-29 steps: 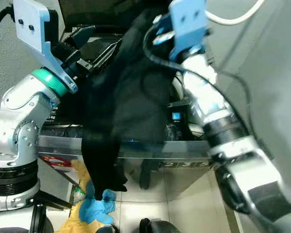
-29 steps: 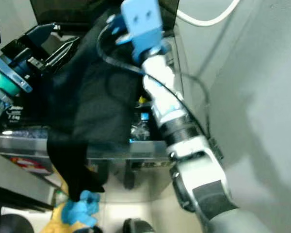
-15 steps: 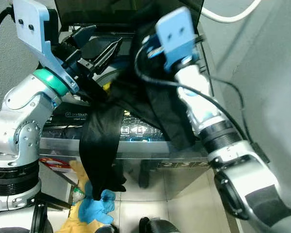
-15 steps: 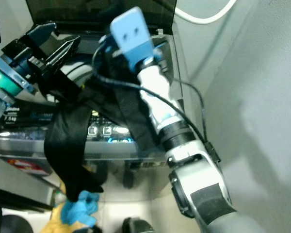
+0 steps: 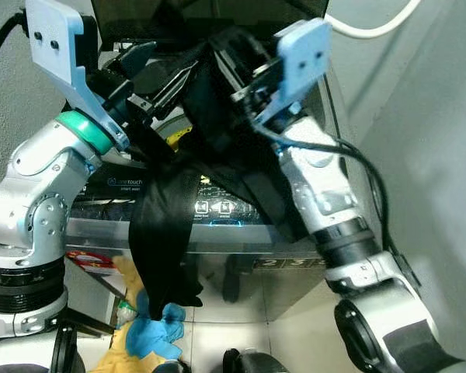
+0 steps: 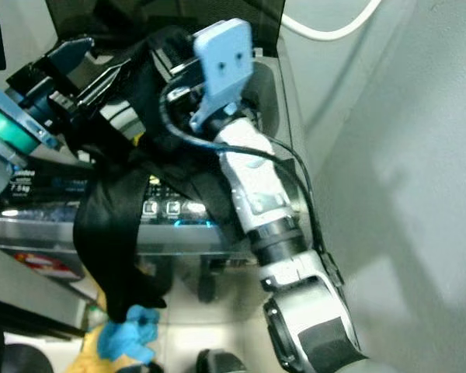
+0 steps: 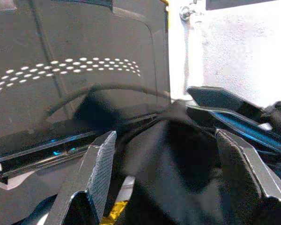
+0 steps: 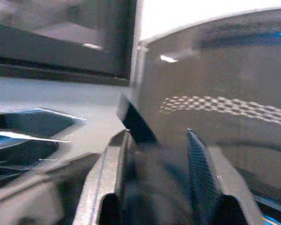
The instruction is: Clothes washing
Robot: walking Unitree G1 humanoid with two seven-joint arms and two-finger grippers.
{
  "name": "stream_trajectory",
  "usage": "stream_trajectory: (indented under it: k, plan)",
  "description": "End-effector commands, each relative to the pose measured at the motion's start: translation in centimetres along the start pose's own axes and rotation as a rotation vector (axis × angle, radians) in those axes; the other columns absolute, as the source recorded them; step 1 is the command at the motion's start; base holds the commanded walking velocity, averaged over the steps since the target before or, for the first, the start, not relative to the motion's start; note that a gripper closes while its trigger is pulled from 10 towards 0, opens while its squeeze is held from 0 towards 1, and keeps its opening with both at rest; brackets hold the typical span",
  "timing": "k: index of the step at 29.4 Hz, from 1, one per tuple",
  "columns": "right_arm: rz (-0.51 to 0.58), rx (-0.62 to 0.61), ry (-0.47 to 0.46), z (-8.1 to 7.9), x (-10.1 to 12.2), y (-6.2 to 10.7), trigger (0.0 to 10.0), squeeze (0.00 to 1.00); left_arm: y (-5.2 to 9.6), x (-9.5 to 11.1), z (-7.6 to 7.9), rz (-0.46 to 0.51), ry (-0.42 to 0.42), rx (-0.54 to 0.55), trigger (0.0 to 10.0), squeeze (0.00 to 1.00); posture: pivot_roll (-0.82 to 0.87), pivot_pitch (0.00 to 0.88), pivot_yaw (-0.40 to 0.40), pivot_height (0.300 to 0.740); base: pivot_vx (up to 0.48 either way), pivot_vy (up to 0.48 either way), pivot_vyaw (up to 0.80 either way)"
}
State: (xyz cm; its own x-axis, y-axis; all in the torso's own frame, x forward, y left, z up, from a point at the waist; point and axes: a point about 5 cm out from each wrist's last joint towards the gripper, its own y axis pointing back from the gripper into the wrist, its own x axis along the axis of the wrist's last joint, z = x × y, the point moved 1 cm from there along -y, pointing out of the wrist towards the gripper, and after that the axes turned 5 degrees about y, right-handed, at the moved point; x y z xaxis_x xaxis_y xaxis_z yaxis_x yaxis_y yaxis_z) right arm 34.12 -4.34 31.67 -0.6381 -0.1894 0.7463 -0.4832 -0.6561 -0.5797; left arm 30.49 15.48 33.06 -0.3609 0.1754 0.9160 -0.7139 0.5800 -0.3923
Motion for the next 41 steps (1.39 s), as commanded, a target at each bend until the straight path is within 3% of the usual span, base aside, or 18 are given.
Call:
stream_trajectory:
  k: [1, 2, 4, 7, 10, 14, 16, 20, 30, 40, 41]
  plan:
    - [-0.041, 0.202, 0.030, -1.6, 0.0, 1.4, 10.0, 0.00, 0.3, 0.2, 0.2, -0.013, -0.024, -0.034, 10.0, 0.00, 0.08, 0.097, 0.047, 0.740, 0.000, 0.000, 0.00]
    - [-0.041, 0.202, 0.030, -1.6, 0.0, 1.4, 10.0, 0.00, 0.3, 0.2, 0.2, -0.013, -0.024, -0.034, 10.0, 0.00, 0.08, 0.097, 0.047, 0.740, 0.000, 0.000, 0.00]
    - [-0.115, 0.366, 0.098, -2.9, -0.6, 3.2, 10.0, 0.00, 0.6, 0.5, 0.4, -0.018, -0.033, -0.068, 10.0, 0.00, 0.08, 0.097, 0.047, 0.740, 0.000, 0.000, 0.00]
    - [-0.171, 0.491, 0.104, -4.3, -1.1, 4.5, 10.0, 0.00, 0.9, 1.1, 1.0, -0.005, -0.022, -0.115, 10.0, 0.00, 0.08, 0.099, 0.047, 0.740, 0.000, 0.000, 0.00]
    - [-0.189, 0.540, 0.092, -4.8, -1.2, 5.0, 10.0, 0.00, 1.0, 1.4, 1.3, 0.003, -0.017, -0.135, 10.0, 0.00, 0.08, 0.099, 0.047, 0.740, 0.000, 0.000, 0.00]
    - [-0.211, 0.661, 0.077, -7.6, -1.8, 5.2, 10.0, 0.00, 0.8, 2.3, 0.9, 0.044, -0.018, -0.120, 10.0, 0.00, 0.08, 0.091, 0.048, 0.740, 0.000, 0.000, 0.00]
    - [-0.211, 0.661, 0.077, -7.6, -1.8, 5.2, 10.0, 0.00, 0.8, 2.3, 0.9, 0.044, -0.018, -0.120, 10.0, 0.00, 0.08, 0.091, 0.048, 0.740, 0.000, 0.000, 0.00]
    - [-0.238, 0.723, 0.137, -9.6, -3.1, 4.1, 10.0, 0.00, 0.1, 1.4, -0.7, 0.011, -0.059, -0.063, 10.0, 0.00, 0.08, 0.086, 0.048, 0.740, 0.000, 0.000, 0.00]
    - [-0.296, 0.668, 0.271, -11.1, -5.5, 3.3, 10.0, 0.00, -1.4, 1.0, -0.7, -0.001, -0.065, -0.059, 10.0, 0.00, 0.08, 0.088, 0.042, 0.740, 0.000, 0.000, 0.00]
    - [-0.351, 0.764, 0.316, -12.1, -6.3, 4.7, 10.0, 0.00, -1.6, 0.8, -0.6, -0.005, -0.062, -0.070, 10.0, 0.00, 0.08, 0.085, 0.042, 0.740, 0.000, 0.000, 0.00]
    - [-0.344, 0.758, 0.303, -12.0, -6.2, 4.6, 10.0, 0.69, -1.6, 0.7, -0.6, -0.006, -0.065, -0.071, 10.0, 0.00, 0.08, 0.083, 0.040, 0.740, 0.000, 0.000, 0.00]
